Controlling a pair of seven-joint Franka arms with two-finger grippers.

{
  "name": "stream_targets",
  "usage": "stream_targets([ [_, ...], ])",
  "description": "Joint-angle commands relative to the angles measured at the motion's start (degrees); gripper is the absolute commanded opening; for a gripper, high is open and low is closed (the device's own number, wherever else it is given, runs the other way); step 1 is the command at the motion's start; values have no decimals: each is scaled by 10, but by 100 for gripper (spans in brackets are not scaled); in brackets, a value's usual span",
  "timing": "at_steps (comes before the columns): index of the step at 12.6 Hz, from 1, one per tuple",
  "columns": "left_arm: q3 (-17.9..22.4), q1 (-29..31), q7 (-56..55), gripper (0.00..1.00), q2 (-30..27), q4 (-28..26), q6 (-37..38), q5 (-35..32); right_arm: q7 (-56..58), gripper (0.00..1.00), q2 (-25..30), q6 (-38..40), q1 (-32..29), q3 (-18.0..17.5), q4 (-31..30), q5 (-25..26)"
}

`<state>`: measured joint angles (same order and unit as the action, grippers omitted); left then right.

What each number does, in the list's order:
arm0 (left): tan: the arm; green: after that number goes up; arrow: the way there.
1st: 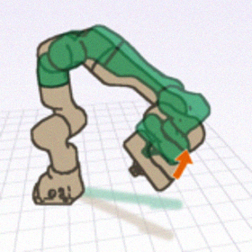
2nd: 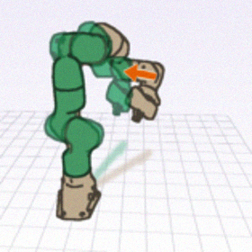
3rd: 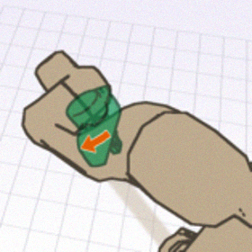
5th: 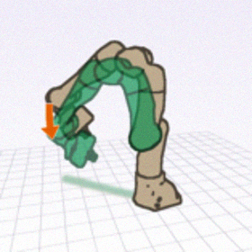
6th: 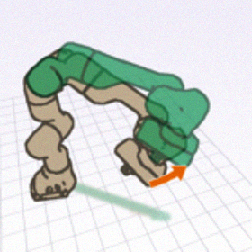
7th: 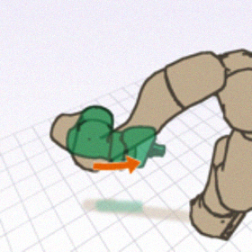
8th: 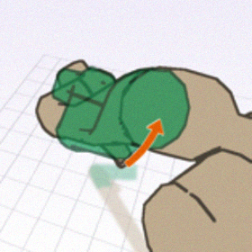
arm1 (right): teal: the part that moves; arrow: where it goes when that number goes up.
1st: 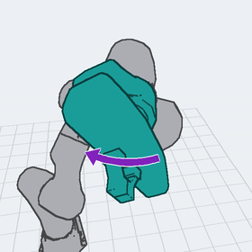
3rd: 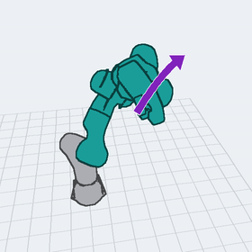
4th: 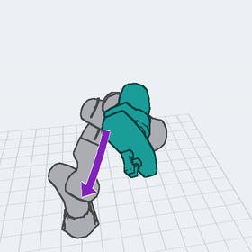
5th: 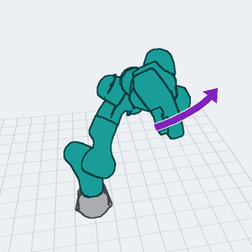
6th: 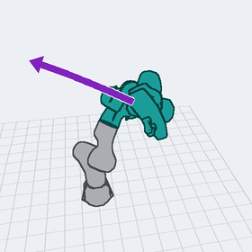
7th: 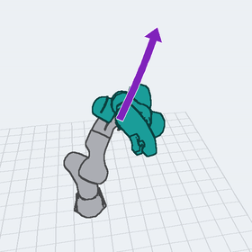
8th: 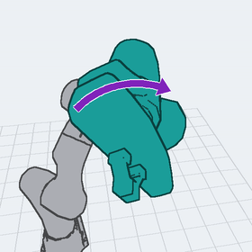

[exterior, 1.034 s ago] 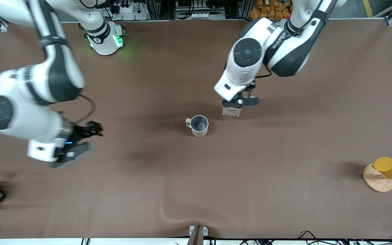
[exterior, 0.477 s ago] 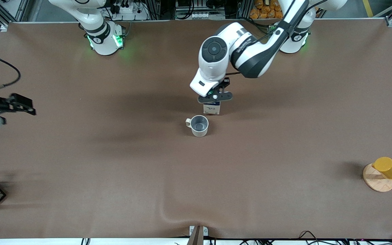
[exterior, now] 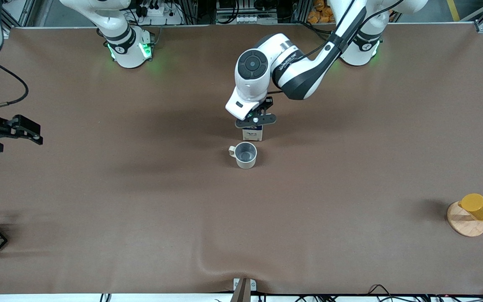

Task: Place milk next to cup
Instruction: 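Lower the milk beside the mug with the left gripper while the right gripper withdraws, then open the left gripper and lift it away from the milk carton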

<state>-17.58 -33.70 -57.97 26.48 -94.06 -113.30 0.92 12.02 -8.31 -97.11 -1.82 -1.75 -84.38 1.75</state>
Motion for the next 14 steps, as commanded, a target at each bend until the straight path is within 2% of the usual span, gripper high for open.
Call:
stream_targets([
  [1, 5, -14, -27, 40, 29, 43, 4, 0, -42, 100, 51, 33, 2, 3, -49, 1],
  [4, 6, -15, -27, 40, 35, 47, 1, 0, -158, 100, 47, 71, -9, 3, -32, -10],
  [9, 6, -19, -27, 41, 46, 49, -19, -5, -107, 100, 63, 122, -46, 3, -24, -29],
  [11, 7, -20, -27, 48, 48, 49, -19, -7, -108, 100, 72, 128, -50, 3, -25, -28],
  [12, 7, -20, -27, 57, 48, 49, -19, -12, -109, 100, 73, 128, -56, 4, -25, -28],
  [13, 7, -20, -27, 83, 48, 49, -19, -14, -110, 100, 73, 127, -56, 3, -25, -29],
  [14, 7, -20, -26, 100, 47, 49, -19, -14, -110, 100, 73, 125, -53, 0, -25, -29],
])
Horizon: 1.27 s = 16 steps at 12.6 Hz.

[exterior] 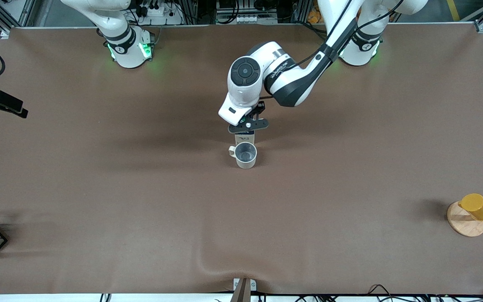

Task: Place milk next to cup
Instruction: 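Open the left gripper and lift it away from the milk carton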

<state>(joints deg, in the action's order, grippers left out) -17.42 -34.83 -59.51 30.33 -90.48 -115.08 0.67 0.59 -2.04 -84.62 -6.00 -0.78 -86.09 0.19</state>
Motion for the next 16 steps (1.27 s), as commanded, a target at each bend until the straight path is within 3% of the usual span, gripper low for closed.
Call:
stream_targets([
  [1, 5, -8, -11, 100, 7, 14, -1, -12, 4, 100, 9, 0, -10, -11, -7, -13],
  [4, 7, -8, -21, 100, -13, 14, 4, -12, 5, 100, 9, 0, -12, -10, -7, -13],
  [7, 10, 12, -25, 100, -73, 15, 36, -12, 4, 100, 9, -1, -9, -12, -7, -13],
  [13, 8, 163, 9, 100, -221, 12, 131, -15, 4, 100, 8, -5, -9, -12, -7, -13],
  [16, 7, 258, 124, 100, -265, 10, 168, -15, 4, 100, 8, -5, -9, -12, -7, -13],
])
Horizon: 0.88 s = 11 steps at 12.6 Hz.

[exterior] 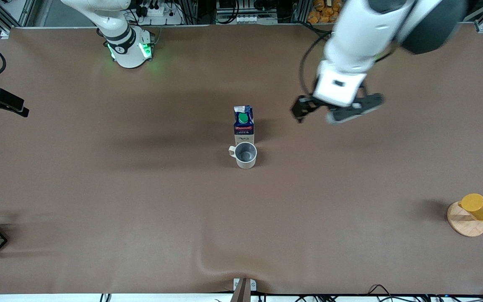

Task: Place milk next to cup
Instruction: 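Open the left gripper and lift it away from the milk carton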

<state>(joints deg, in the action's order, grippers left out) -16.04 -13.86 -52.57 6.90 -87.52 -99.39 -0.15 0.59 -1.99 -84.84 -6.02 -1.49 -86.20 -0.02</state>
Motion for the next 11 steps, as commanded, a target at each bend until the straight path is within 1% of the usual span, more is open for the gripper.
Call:
stream_targets([
  [1, -7, 79, 99, 100, -37, -20, 16, -7, 5, 100, 8, -1, -8, -5, -5, -11],
  [3, -8, 141, 189, 100, -44, -21, 25, -7, 5, 100, 8, -1, -8, -5, -5, -11],
  [5, -7, 171, 256, 100, -44, -21, 26, -7, 5, 100, 7, -1, -8, -5, -5, -11],
  [7, -7, 189, 292, 100, -44, -20, 33, -7, 4, 100, 8, -1, -8, -5, -5, -11],
  [9, -1, 197, 316, 100, -57, -24, 51, -6, 4, 100, 7, -1, -8, -5, -5, -11],
  [11, 39, 190, 365, 100, -64, -25, 56, -6, 4, 100, 7, -1, -8, -5, -5, -11],
])
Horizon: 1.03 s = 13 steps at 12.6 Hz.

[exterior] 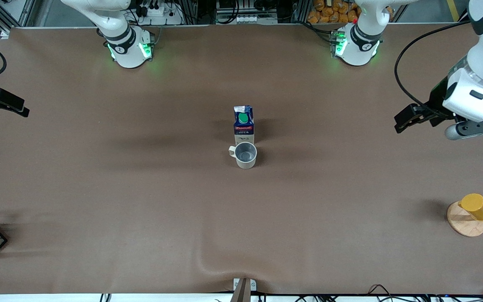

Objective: Place milk next to cup

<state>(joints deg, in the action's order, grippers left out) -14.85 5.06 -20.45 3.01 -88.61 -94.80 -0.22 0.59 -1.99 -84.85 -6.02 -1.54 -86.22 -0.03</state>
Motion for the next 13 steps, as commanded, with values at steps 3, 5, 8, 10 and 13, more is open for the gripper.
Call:
stream_targets([
  [3, 55, -1, 82, 100, -27, -11, 17, -6, 4, 100, 7, -2, -8, -5, -5, -11],
  [5, 60, -2, 88, 100, -27, -6, 17, -6, 4, 100, 7, -2, -8, -5, -5, -12],
  [8, 62, -3, 88, 100, -27, -5, 29, -7, 4, 100, 7, -2, -8, -5, -5, -11],
  [10, 62, -6, 88, 100, -27, -5, 33, -7, 4, 100, 7, -2, -8, -5, -5, -12],
  [13, 61, -6, 88, 100, -28, -5, 39, -7, 4, 100, 7, -2, -8, -5, -5, -12],
])
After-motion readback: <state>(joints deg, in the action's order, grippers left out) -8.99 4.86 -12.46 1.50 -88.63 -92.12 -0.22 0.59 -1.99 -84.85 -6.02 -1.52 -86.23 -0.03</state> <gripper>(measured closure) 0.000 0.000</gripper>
